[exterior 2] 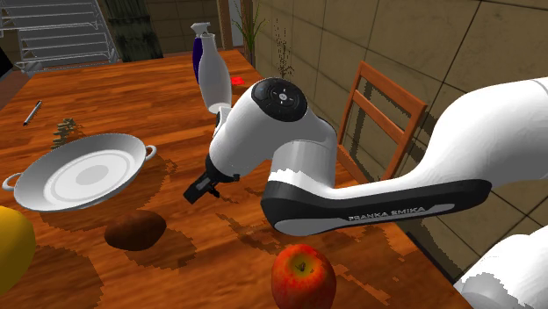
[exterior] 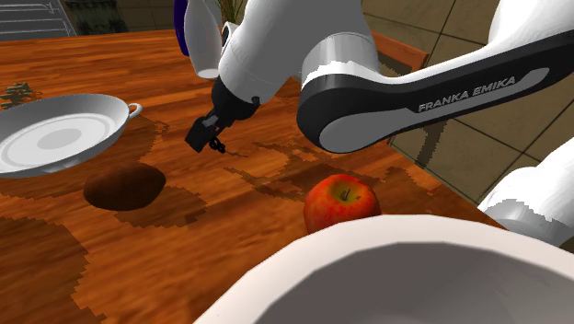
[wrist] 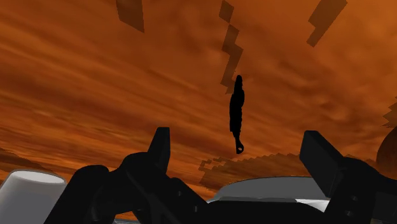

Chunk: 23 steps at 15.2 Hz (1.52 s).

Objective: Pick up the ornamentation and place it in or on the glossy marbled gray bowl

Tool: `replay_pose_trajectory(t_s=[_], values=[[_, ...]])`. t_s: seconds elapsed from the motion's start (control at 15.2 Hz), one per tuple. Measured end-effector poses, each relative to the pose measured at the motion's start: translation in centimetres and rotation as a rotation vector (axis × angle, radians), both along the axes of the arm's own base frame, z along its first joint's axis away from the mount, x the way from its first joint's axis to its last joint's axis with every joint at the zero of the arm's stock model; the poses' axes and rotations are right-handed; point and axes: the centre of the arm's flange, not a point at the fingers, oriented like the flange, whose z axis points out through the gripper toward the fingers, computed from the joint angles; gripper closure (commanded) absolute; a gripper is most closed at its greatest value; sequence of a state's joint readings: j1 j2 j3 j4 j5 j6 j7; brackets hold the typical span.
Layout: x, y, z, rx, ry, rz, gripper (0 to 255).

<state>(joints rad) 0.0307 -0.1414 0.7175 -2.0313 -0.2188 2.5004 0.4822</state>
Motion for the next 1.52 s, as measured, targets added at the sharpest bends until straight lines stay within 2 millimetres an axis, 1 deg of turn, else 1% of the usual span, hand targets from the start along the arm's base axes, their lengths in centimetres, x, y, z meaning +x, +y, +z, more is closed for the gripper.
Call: replay_pose_trajectory(t_s=[0.07, 0.13, 0.79, 0.86, 1.52], values=[[0.0, 0.0, 0.0, 0.0, 0.0, 0.0, 0], [0.0, 0.0, 0.0, 0.0, 0.0, 0.0, 255], [0.0, 0.0, 0.0, 0.0, 0.0, 0.0, 255], [0.0, 0.0, 0.2, 0.0, 0.0, 0.0, 255], [0.0, 0.2, 5.3, 0.0, -0.001, 0.0, 255]])
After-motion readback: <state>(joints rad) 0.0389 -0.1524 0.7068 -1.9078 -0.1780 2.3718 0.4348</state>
